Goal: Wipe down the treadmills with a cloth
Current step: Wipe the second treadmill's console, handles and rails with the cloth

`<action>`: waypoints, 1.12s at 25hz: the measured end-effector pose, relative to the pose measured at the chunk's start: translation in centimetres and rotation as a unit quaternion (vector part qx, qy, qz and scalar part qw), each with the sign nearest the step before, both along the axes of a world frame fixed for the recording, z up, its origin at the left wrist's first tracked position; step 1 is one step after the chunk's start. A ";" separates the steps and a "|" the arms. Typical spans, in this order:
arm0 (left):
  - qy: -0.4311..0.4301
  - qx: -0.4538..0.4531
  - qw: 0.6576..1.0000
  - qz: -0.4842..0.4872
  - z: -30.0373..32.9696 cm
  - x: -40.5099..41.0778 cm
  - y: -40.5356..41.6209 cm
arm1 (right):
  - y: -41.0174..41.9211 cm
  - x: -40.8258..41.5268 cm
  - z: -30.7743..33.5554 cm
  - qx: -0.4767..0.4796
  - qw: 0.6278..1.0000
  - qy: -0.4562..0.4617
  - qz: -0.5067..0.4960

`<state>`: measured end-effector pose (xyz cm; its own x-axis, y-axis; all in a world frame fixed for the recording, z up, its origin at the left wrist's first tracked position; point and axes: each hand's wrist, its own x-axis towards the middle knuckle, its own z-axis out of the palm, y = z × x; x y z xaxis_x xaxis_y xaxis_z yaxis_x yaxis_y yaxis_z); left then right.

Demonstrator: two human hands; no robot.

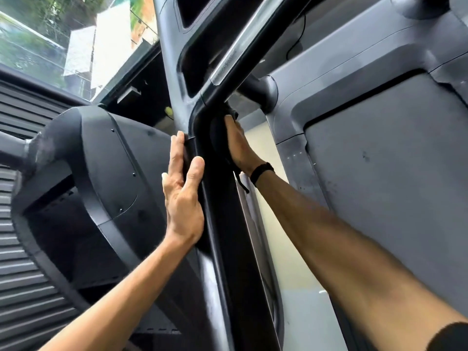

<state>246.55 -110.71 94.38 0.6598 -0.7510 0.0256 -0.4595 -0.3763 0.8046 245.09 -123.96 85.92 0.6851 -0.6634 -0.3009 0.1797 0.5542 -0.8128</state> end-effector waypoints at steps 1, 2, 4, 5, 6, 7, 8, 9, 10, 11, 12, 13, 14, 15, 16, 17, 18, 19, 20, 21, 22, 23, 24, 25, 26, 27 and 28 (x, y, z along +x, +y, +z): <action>0.002 -0.001 1.000 0.001 -0.1 -0.1 0.0 | 1.8 -1.6 0.3 -0.003 1.000 -0.001 0.000; 0.002 -0.006 1.000 0.004 -0.1 0.0 0.1 | 3.9 -3.2 0.6 -0.009 1.000 -0.008 -0.001; 0.009 -0.014 1.000 0.009 -0.2 0.1 0.2 | 8.3 -6.7 1.8 -0.051 0.998 -0.023 -0.014; 0.011 -0.012 1.000 0.009 -0.1 0.2 0.1 | 10.1 -8.6 2.6 -0.083 0.995 -0.042 -0.023; 0.011 -0.005 1.000 0.010 -0.1 0.3 -0.1 | 11.6 -9.8 3.0 -0.110 0.992 -0.058 -0.033; 0.009 0.002 1.000 0.015 -0.1 0.3 -0.1 | 12.8 -10.5 3.5 -0.126 0.990 -0.058 -0.033; 0.007 0.004 1.000 0.020 0.0 0.3 -0.1 | 13.5 -10.9 3.8 -0.128 0.990 -0.048 -0.032; 0.006 0.003 1.000 0.023 0.1 0.3 -0.1 | 13.8 -11.1 4.1 -0.121 0.992 -0.030 -0.034; 0.007 0.005 1.000 0.024 0.1 0.4 -0.2 | 13.9 -11.2 4.1 -0.114 0.992 -0.023 -0.038; 0.008 0.006 1.000 0.023 0.0 0.4 -0.3 | 13.9 -11.4 4.2 -0.106 0.993 -0.023 -0.037; 0.009 0.006 1.000 0.022 0.1 0.4 -0.4 | 13.7 -11.4 4.2 -0.100 0.994 -0.021 -0.034; 0.015 0.004 1.000 0.020 0.1 0.4 -0.5 | 13.6 -11.5 4.1 -0.089 0.995 -0.011 -0.030; 0.023 0.000 1.000 0.021 0.0 0.6 -0.7 | 13.6 -11.5 3.8 -0.075 0.997 0.000 -0.025; 0.024 0.000 0.999 0.026 -0.1 0.7 -0.7 | 13.8 -11.4 3.5 -0.064 0.998 0.019 -0.017; 0.021 -0.002 0.999 0.033 -0.2 0.8 -0.6 | 14.3 -11.5 3.4 -0.063 0.997 0.036 -0.011; 0.019 -0.005 0.999 0.037 -0.1 0.7 -0.5 | 14.8 -11.6 3.4 -0.068 0.996 0.055 -0.008; 0.015 -0.002 0.999 0.039 0.0 0.6 -0.5 | 15.1 -11.8 3.4 -0.071 0.995 0.064 -0.006; 0.007 0.009 0.999 0.043 0.3 0.2 -0.7 | 15.0 -12.1 3.3 -0.067 0.995 0.071 -0.009; -0.009 0.029 0.998 0.053 0.8 -0.3 -1.0 | 14.7 -12.7 3.5 -0.058 0.996 0.066 -0.012; -0.031 0.061 0.995 0.075 1.4 -1.3 -0.9 | 14.5 -13.4 3.9 -0.040 0.997 0.064 -0.004; -0.044 0.093 0.989 0.102 1.9 -2.7 -0.2 | 15.0 -14.1 4.3 -0.016 0.998 0.064 0.013; -0.041 0.108 0.986 0.118 2.3 -4.2 0.7 | 16.2 -15.2 4.9 0.003 0.997 0.075 0.026; -0.030 0.108 0.987 0.113 2.3 -5.7 2.4 | 18.1 -16.5 5.5 0.008 0.996 0.088 0.021; -0.022 0.103 0.990 0.095 2.2 -7.5 5.0 | 20.7 -18.1 6.1 -0.010 0.994 0.112 0.006; -0.016 0.103 0.992 0.077 2.0 -9.4 7.7 | 22.9 -19.6 6.4 -0.025 0.993 0.118 -0.005; -0.005 0.104 0.992 0.066 1.8 -11.3 10.1 | 24.2 -20.6 6.2 -0.020 0.992 0.121 -0.012; 0.009 0.107 0.992 0.062 1.6 -13.0 12.2 | 25.3 -21.5 5.6 0.010 0.993 0.119 -0.015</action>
